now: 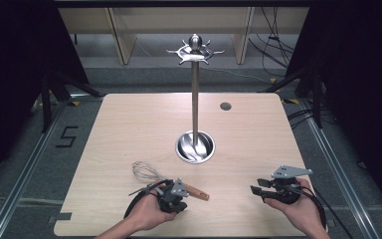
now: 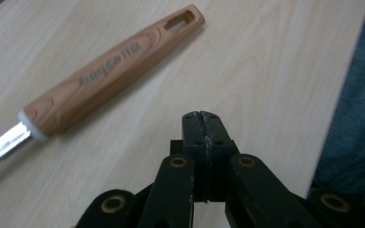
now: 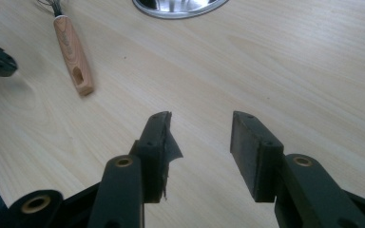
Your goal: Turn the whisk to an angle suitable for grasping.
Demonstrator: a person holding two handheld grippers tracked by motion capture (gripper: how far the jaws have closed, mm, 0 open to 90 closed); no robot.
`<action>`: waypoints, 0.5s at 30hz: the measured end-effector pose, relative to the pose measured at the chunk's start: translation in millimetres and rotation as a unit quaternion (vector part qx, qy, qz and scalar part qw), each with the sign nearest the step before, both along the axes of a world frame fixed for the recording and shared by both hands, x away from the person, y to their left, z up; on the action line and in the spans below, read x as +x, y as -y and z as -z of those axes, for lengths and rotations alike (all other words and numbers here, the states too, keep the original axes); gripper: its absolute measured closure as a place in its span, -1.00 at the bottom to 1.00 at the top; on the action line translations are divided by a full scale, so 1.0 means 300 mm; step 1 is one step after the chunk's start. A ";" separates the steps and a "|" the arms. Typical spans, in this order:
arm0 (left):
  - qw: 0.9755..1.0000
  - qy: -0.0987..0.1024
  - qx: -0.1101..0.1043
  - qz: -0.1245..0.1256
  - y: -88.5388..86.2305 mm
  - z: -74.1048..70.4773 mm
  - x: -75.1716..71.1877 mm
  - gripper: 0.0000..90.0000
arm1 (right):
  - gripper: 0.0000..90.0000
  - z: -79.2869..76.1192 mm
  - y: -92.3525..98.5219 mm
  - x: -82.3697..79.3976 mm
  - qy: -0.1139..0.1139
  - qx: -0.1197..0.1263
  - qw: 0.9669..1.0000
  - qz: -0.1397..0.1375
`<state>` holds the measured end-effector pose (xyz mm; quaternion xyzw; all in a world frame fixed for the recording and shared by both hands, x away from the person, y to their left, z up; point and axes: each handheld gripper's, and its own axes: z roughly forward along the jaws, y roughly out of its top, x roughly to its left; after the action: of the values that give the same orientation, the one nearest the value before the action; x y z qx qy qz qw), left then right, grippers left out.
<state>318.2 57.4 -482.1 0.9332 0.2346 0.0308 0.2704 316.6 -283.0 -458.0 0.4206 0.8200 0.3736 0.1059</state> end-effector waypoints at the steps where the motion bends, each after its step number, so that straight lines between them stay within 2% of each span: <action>1: 1.000 -0.001 0.002 -0.003 0.021 0.000 0.006 0.99 | 0.31 0.000 -0.002 -0.002 -0.007 0.001 1.000 0.003; 2: 1.000 -0.004 0.003 -0.009 0.043 0.001 0.009 0.99 | 0.31 0.002 -0.001 0.001 -0.005 0.002 1.000 -0.003; 3: 1.000 -0.007 0.018 -0.002 0.058 -0.002 0.018 0.99 | 0.31 0.004 0.001 0.004 0.002 0.000 1.000 -0.005; 4: 1.000 -0.010 0.024 -0.003 0.074 0.000 0.023 0.99 | 0.31 0.004 0.000 0.004 -0.001 -0.001 1.000 -0.007; 6: 0.999 -0.005 0.032 0.001 0.088 0.004 0.030 0.99 | 0.31 0.004 -0.003 0.004 0.000 -0.001 1.000 -0.005; 7: 0.999 -0.002 0.045 -0.001 0.110 0.013 0.039 0.99 | 0.31 0.004 -0.004 0.003 0.000 0.001 1.000 -0.006; 10: 0.999 -0.002 0.046 -0.006 0.132 0.012 0.062 0.99 | 0.31 0.006 -0.007 0.004 -0.004 0.005 1.000 -0.008; 11: 0.999 0.000 0.050 -0.003 0.134 0.010 0.071 0.99 | 0.31 0.004 -0.004 0.007 0.001 -0.003 1.000 -0.010; 13: 0.999 -0.005 0.049 -0.011 0.146 0.011 0.087 0.99 | 0.31 0.008 -0.006 0.008 0.002 -0.002 1.000 -0.012; 14: 0.998 -0.003 0.064 0.005 0.148 0.006 0.103 0.99 | 0.31 0.008 -0.007 0.009 0.000 -0.005 1.000 -0.013; 15: 0.998 -0.004 0.067 0.005 0.156 0.006 0.113 0.99 | 0.31 0.010 -0.008 0.011 -0.005 -0.002 1.000 -0.012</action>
<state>352.0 10.7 -484.0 0.9505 0.2283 0.0409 0.2068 319.8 -280.5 -461.0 0.4123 0.8262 0.3714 0.0975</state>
